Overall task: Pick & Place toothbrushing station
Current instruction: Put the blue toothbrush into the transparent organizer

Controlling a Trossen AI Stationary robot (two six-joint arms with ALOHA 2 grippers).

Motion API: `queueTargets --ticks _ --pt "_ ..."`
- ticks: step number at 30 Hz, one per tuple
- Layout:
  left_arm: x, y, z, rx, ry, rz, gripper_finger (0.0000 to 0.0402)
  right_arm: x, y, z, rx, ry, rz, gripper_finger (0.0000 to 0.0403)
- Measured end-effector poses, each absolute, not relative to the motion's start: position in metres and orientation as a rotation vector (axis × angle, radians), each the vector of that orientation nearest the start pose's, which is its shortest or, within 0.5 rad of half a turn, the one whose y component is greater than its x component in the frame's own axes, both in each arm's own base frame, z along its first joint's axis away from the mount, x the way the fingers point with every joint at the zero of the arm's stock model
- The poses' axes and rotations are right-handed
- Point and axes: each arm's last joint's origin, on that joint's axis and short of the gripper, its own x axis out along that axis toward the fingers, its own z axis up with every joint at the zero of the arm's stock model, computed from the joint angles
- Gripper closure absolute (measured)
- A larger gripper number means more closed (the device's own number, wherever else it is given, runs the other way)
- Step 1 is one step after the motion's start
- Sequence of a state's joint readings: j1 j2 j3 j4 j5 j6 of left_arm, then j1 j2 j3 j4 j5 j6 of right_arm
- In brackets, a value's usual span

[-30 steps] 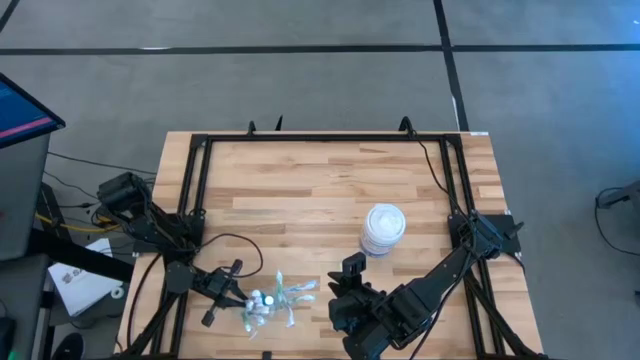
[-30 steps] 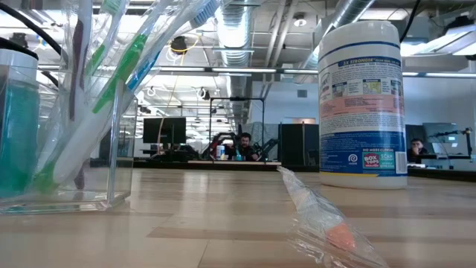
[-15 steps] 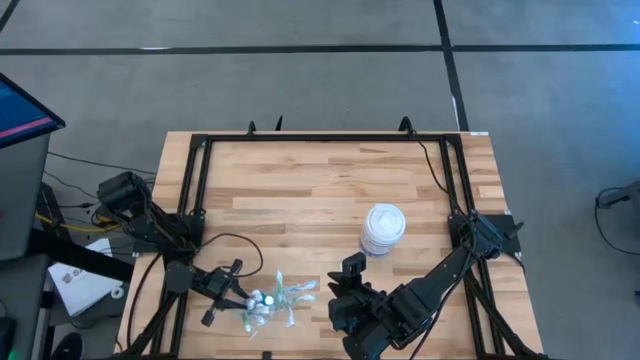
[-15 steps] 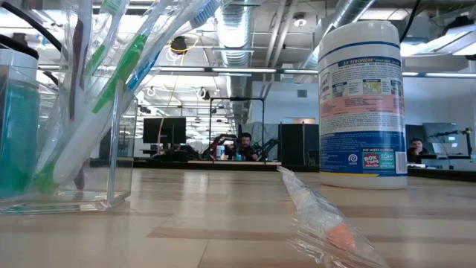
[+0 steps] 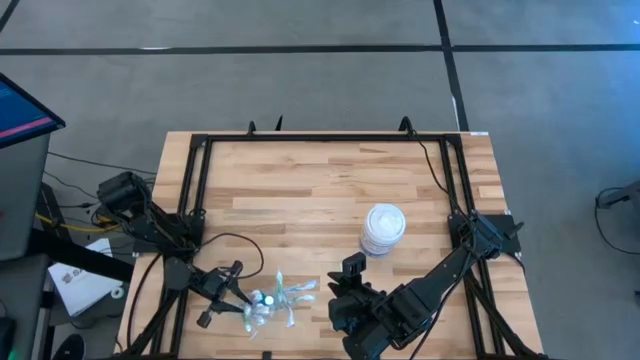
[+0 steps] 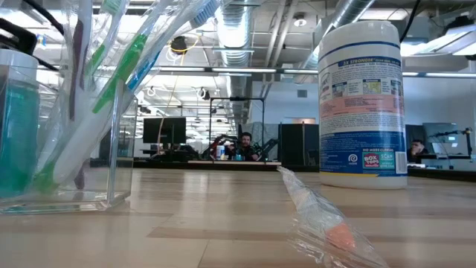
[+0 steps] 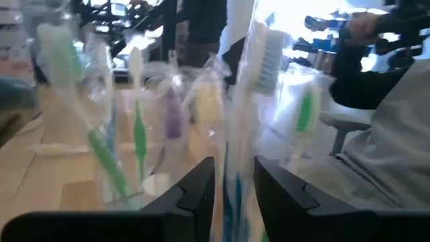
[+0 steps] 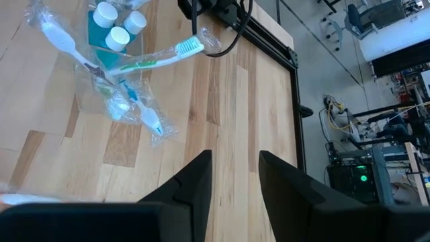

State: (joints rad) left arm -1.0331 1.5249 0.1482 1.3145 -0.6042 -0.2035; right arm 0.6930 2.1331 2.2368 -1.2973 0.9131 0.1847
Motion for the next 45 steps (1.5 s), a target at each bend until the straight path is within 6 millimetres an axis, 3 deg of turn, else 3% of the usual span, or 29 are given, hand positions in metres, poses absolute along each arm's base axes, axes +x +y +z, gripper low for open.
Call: queueTargets --ticks 14,22,39,45 --pt "0.119 -0.168 0.14 -0.149 0.014 -0.438 0.031 0.345 0.257 0.332 -0.687 0.8 -0.267 0.029" --pt "0.119 -0.169 0.141 -0.143 0.012 -0.437 0.039 0.345 0.256 0.332 -0.686 0.8 -0.267 0.029" --pt "0.104 -0.177 0.137 -0.094 0.03 -0.445 0.0393 0.345 0.257 0.332 -0.654 0.811 -0.256 0.029" --pt "0.103 -0.174 0.127 -0.08 0.108 -0.408 0.0394 0.345 0.257 0.332 -0.654 0.811 -0.256 0.029"
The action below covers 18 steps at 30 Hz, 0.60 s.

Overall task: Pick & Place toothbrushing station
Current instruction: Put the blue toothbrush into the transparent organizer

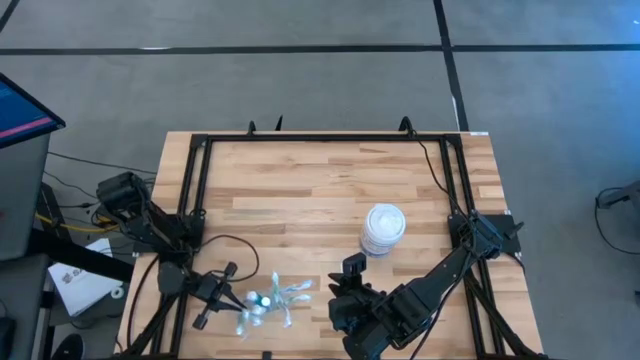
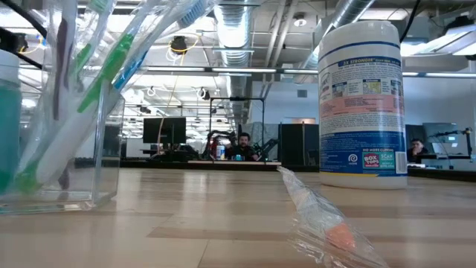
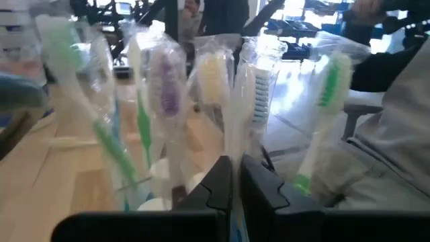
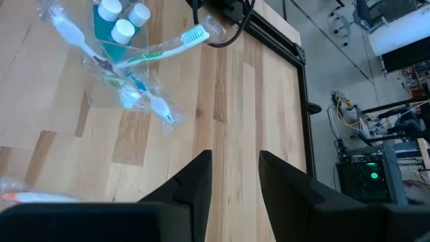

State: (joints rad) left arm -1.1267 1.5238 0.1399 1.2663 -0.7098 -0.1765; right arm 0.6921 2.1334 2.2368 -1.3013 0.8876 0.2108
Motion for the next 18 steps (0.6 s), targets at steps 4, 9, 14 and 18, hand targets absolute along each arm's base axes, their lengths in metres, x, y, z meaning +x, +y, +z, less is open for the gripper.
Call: queueTargets --ticks 4,9,14,18 --pt "0.1024 -0.1712 0.1255 -0.093 0.116 -0.406 0.0392 0.3451 0.2569 0.3317 -0.654 0.811 -0.256 0.029" --pt "0.1023 -0.1711 0.1253 -0.104 0.119 -0.405 0.0389 0.3452 0.2568 0.3317 -0.654 0.811 -0.256 0.029" --pt "0.1022 -0.1708 0.1251 -0.099 0.117 -0.407 0.0363 0.3452 0.2572 0.331 -0.641 0.826 -0.232 0.029" --pt "0.1022 -0.171 0.1263 -0.106 0.109 -0.409 0.0345 0.3464 0.2559 0.3305 -0.613 0.838 -0.222 0.029"
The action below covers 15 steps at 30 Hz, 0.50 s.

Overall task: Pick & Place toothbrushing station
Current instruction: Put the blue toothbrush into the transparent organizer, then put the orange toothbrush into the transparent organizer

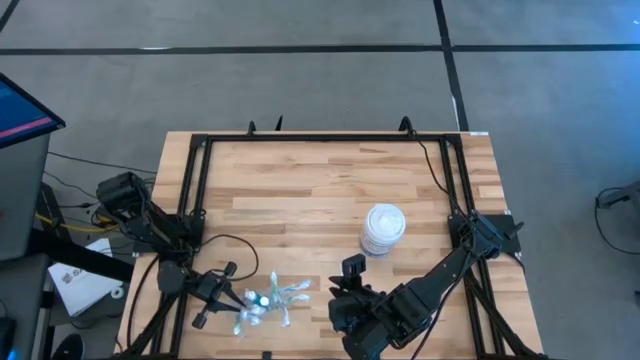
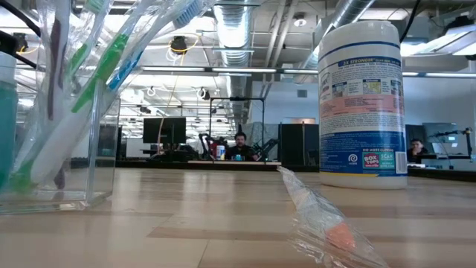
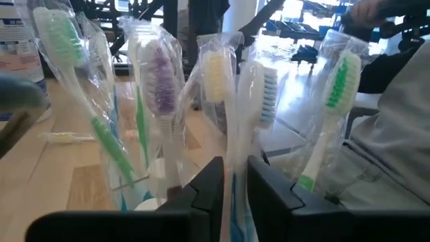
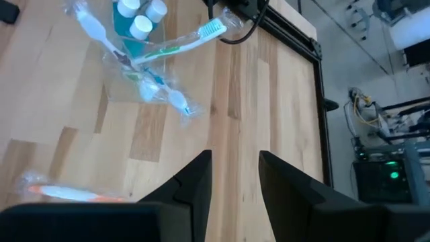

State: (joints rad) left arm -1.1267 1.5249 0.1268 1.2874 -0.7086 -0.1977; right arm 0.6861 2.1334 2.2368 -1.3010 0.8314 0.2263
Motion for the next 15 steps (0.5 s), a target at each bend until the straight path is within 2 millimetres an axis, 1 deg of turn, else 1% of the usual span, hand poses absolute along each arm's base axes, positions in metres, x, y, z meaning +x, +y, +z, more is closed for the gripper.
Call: queueTargets --ticks 6,12,15 --pt "0.102 -0.171 0.129 -0.101 0.087 -0.412 0.033 0.35 0.252 0.329 -0.482 0.859 -0.227 0.029" --pt "0.1 -0.169 0.142 -0.132 0.038 -0.422 0.0325 0.354 0.247 0.327 -0.306 0.907 -0.216 0.029" --pt "0.098 -0.17 0.147 -0.105 0.011 -0.435 0.0325 0.356 0.246 0.32 -0.271 0.913 -0.241 0.029"
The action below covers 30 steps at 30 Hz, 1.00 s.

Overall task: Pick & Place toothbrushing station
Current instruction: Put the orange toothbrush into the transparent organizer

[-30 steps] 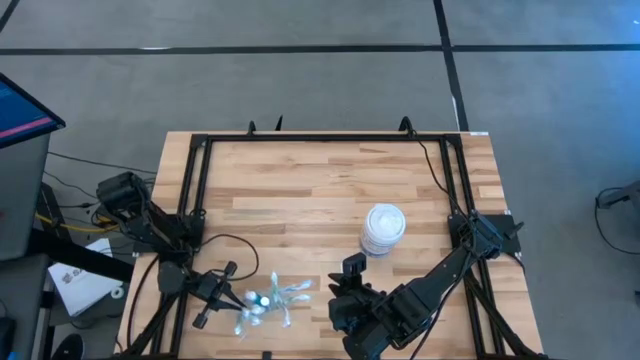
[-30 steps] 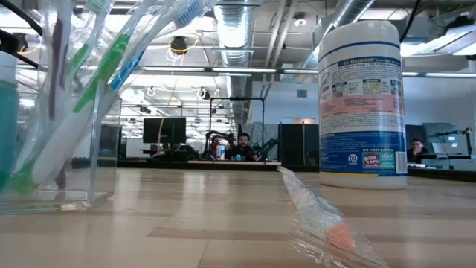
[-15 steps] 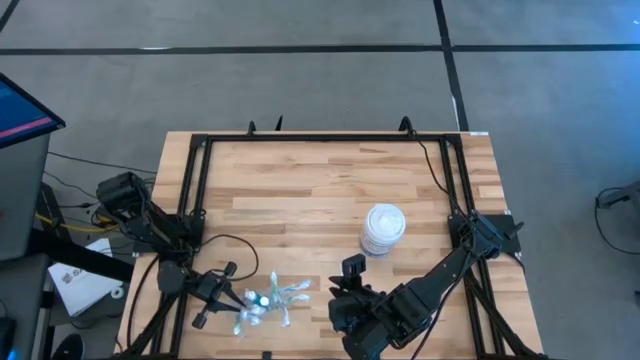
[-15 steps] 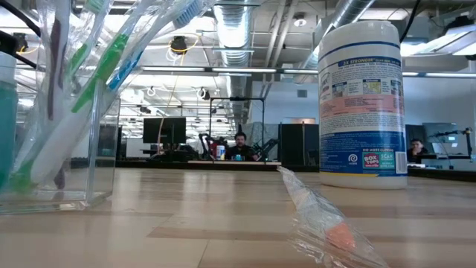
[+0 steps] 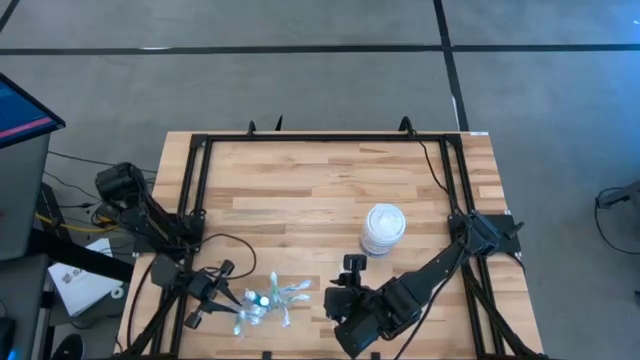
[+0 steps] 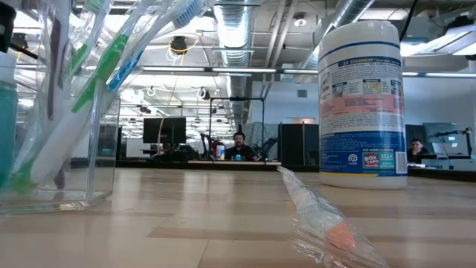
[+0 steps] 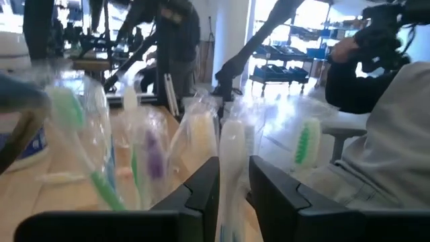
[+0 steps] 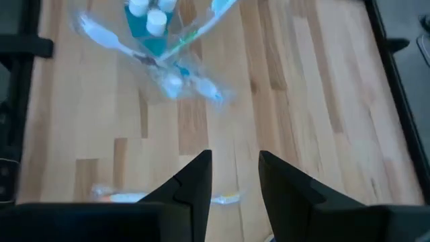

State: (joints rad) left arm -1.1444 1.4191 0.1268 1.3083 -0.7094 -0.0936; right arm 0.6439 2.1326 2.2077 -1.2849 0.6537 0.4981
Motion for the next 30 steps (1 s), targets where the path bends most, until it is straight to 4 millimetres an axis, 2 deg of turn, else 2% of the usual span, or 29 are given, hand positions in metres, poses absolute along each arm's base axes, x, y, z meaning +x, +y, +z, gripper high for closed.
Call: queueTargets --ticks 8,20,24,30 --pt "0.095 -0.168 0.157 -0.06 -0.044 -0.444 0.0324 0.358 0.244 0.291 -0.157 0.949 -0.341 0.029" --pt "0.089 -0.156 0.189 -0.074 -0.193 -0.428 0.0324 0.353 0.251 0.264 0.161 0.954 -0.474 0.029" --pt "0.088 -0.152 0.196 -0.076 -0.227 -0.421 0.0325 0.35 0.253 0.244 0.252 1.0 -0.5 0.029" --pt "0.087 -0.148 0.202 -0.058 -0.257 -0.405 0.0325 0.35 0.258 0.211 0.378 0.93 -0.539 0.029"
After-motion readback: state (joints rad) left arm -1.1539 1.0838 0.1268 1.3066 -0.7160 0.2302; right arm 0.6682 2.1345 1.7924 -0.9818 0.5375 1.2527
